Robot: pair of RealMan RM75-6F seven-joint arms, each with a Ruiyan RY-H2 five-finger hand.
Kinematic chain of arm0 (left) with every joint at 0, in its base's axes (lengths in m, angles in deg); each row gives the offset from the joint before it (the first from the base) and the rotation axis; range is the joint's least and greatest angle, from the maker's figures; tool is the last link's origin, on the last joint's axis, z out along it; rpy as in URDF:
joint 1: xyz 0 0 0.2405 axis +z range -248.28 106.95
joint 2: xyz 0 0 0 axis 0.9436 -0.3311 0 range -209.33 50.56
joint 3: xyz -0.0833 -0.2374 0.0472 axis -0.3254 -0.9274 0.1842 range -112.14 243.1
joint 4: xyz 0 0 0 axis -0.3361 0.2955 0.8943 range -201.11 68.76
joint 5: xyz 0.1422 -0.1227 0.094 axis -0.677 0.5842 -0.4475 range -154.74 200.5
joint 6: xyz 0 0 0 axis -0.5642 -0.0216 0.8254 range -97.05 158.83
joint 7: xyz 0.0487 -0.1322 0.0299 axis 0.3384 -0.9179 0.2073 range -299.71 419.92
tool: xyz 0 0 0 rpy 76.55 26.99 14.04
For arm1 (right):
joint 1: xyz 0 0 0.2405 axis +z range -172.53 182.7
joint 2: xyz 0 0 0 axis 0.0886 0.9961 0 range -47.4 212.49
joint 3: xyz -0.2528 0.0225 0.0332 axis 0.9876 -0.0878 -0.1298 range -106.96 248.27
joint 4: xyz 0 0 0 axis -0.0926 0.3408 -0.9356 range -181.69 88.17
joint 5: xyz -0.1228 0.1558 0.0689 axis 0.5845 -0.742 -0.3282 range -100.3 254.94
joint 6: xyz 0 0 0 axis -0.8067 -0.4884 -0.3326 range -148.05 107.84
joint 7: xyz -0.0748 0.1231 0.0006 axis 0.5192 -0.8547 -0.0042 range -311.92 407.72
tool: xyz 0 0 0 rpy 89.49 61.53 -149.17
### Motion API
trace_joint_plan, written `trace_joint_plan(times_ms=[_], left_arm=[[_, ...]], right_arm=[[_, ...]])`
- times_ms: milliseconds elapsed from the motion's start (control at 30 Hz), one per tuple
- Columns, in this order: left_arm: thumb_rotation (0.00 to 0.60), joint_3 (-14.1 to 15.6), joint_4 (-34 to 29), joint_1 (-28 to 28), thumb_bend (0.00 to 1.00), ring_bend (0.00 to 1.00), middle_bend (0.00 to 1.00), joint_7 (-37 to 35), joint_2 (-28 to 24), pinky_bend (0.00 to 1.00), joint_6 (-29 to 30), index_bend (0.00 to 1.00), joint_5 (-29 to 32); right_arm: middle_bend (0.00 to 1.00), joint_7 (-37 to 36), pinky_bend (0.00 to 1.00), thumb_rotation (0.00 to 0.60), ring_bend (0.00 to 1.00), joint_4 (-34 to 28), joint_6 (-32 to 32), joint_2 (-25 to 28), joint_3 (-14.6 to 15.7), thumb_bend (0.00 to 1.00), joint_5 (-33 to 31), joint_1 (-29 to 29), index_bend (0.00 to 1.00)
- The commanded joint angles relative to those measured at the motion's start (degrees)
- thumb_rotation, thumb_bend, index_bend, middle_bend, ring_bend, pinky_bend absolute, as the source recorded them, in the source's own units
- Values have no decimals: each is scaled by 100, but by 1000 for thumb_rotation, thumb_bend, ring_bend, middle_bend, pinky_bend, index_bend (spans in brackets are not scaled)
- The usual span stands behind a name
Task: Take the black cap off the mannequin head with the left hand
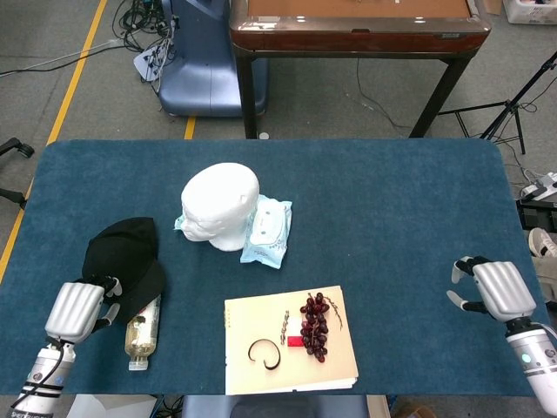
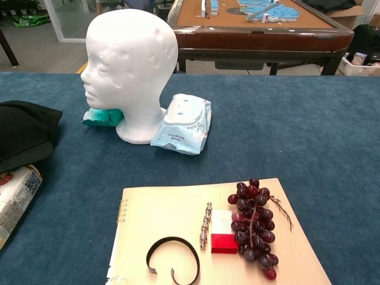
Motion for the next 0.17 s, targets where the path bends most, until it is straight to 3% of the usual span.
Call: trace_joint_plan(times_ms=[33, 167], left_arm=[[600, -15, -40, 30, 294, 433, 531, -7, -35, 579, -9, 500, 34], [600, -54, -62, 38, 294, 433, 532, -28, -28, 581, -22, 501, 28]], right_arm=[[511, 66, 658, 600, 458, -131, 32, 79, 3, 244, -7, -22, 567], [511, 74, 658, 600, 458, -186, 12, 120, -6, 244, -44, -22, 567]])
